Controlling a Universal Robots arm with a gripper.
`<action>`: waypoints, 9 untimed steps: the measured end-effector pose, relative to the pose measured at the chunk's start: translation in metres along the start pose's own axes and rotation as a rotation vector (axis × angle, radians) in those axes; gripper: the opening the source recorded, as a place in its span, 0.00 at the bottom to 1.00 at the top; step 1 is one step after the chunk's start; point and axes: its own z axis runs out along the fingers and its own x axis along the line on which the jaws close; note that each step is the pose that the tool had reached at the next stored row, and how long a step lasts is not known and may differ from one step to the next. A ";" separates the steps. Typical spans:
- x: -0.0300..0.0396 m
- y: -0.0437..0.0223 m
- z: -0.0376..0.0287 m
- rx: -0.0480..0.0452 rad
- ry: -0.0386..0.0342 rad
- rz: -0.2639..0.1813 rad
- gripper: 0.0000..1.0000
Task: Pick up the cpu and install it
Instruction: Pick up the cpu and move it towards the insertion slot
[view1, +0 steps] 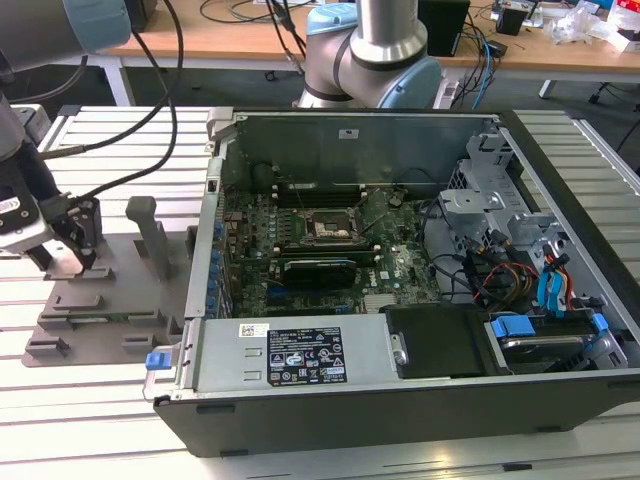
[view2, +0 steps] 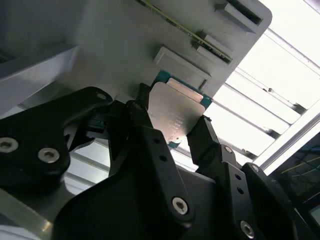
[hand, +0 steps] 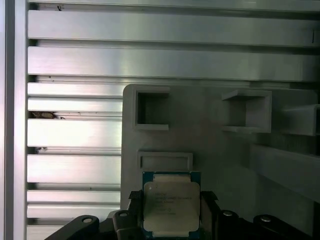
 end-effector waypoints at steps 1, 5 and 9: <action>0.0000 0.0000 -0.0013 0.0000 -0.0001 0.000 0.55; -0.0001 -0.0001 -0.0059 0.0000 0.0000 0.000 0.55; -0.0002 -0.0001 -0.0091 0.0000 0.0000 0.000 0.55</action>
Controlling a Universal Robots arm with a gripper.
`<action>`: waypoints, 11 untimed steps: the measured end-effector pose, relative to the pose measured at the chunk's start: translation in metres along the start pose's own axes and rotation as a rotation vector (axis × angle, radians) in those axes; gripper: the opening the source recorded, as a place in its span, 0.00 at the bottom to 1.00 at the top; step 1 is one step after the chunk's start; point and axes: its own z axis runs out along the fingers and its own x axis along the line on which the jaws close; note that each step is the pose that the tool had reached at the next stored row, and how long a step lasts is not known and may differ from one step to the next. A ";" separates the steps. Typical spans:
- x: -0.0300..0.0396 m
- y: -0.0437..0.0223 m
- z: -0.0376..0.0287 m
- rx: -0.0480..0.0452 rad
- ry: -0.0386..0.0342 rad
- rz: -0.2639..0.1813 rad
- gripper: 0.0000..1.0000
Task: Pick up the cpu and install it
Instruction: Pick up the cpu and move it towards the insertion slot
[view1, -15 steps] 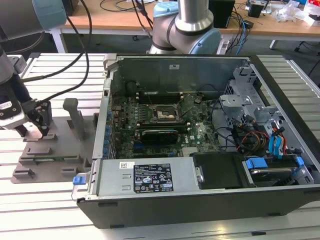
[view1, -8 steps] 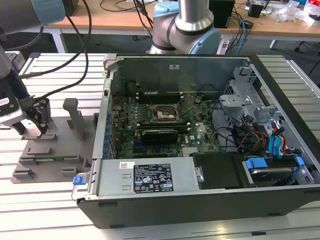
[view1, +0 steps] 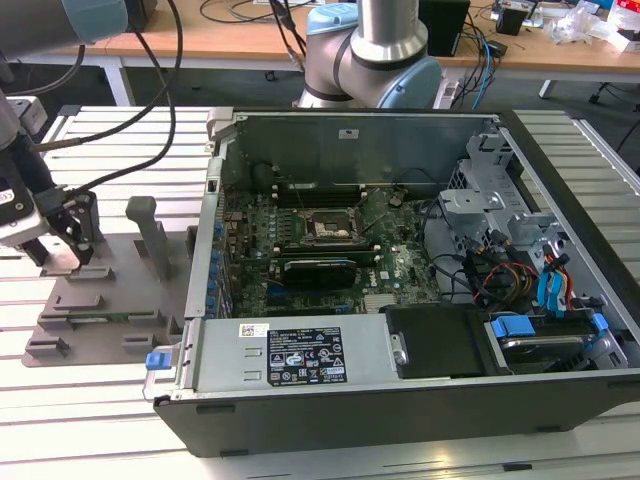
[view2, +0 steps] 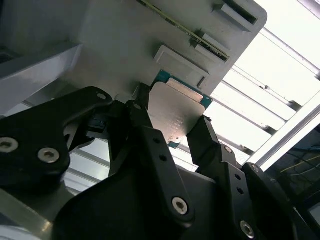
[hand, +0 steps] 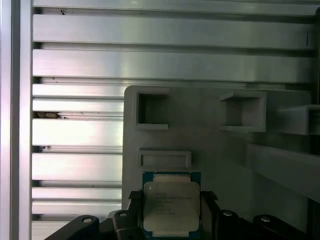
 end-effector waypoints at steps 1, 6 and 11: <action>0.0000 0.0000 -0.0005 0.0000 -0.0001 0.000 0.55; -0.0001 -0.0001 -0.0058 -0.0001 -0.0002 0.000 0.55; -0.0003 -0.0001 -0.0098 0.0000 -0.0001 0.000 0.55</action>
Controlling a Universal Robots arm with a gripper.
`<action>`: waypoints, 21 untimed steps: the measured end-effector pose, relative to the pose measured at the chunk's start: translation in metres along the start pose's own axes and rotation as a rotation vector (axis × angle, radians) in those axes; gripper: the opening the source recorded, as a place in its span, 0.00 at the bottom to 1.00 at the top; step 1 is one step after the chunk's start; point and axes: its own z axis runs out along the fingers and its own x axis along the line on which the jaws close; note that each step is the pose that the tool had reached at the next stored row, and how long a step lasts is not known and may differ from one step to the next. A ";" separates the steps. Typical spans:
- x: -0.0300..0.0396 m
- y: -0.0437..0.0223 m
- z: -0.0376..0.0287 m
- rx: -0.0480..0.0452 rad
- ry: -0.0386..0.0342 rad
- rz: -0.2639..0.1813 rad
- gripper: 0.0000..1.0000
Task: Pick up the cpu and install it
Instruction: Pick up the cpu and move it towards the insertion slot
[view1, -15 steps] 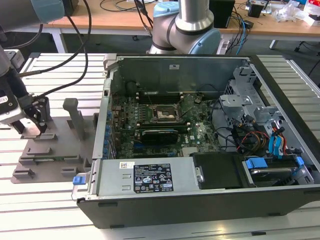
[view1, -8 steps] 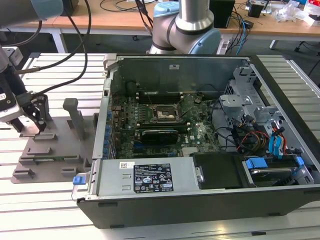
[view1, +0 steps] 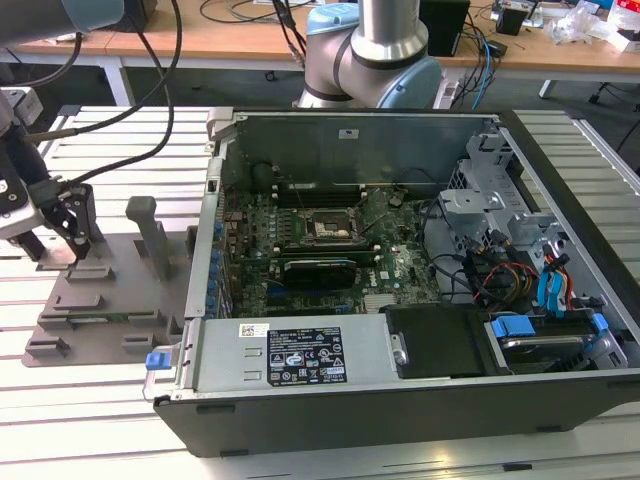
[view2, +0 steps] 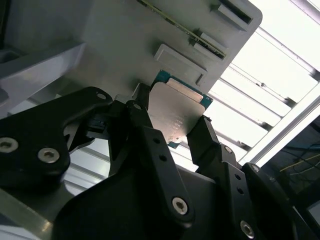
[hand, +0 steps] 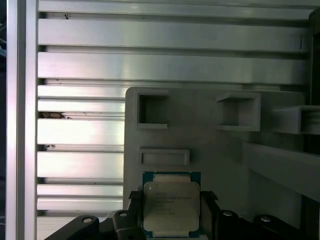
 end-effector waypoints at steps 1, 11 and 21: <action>0.0000 0.0000 -0.0010 0.0000 0.0000 0.000 0.55; -0.0002 -0.0001 -0.0096 0.0000 0.0000 0.000 0.55; -0.0005 -0.0003 -0.0203 0.0000 0.0000 0.000 0.55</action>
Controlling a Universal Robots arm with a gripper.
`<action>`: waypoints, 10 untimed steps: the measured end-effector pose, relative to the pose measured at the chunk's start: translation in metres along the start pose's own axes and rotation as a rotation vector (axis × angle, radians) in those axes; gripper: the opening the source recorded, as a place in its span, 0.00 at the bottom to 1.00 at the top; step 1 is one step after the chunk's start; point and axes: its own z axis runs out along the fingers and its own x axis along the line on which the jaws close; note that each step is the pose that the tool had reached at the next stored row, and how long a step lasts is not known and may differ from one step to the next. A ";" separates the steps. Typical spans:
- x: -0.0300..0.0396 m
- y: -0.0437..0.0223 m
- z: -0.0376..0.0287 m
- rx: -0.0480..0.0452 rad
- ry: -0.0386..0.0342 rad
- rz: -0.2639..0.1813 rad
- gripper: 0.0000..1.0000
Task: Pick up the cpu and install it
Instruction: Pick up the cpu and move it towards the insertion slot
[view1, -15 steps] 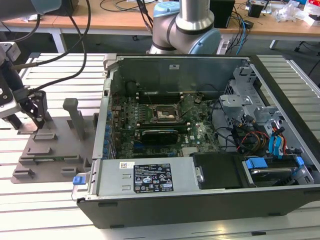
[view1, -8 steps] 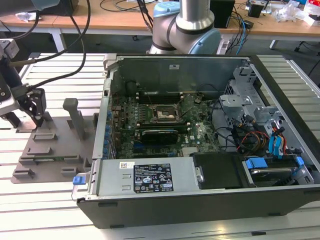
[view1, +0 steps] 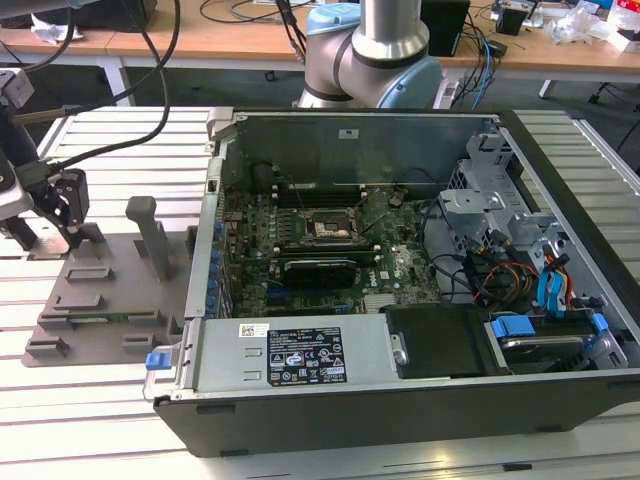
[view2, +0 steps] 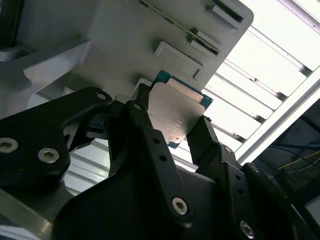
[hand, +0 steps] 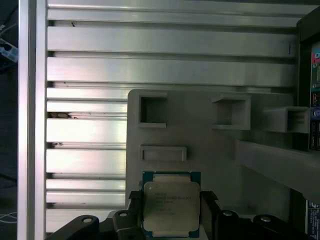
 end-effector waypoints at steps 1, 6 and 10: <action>0.0000 0.0000 -0.0006 0.0000 0.0000 0.000 0.55; -0.0001 -0.0001 -0.0046 0.0001 0.0001 0.000 0.55; -0.0002 -0.0001 -0.0079 0.0001 0.0001 0.000 0.55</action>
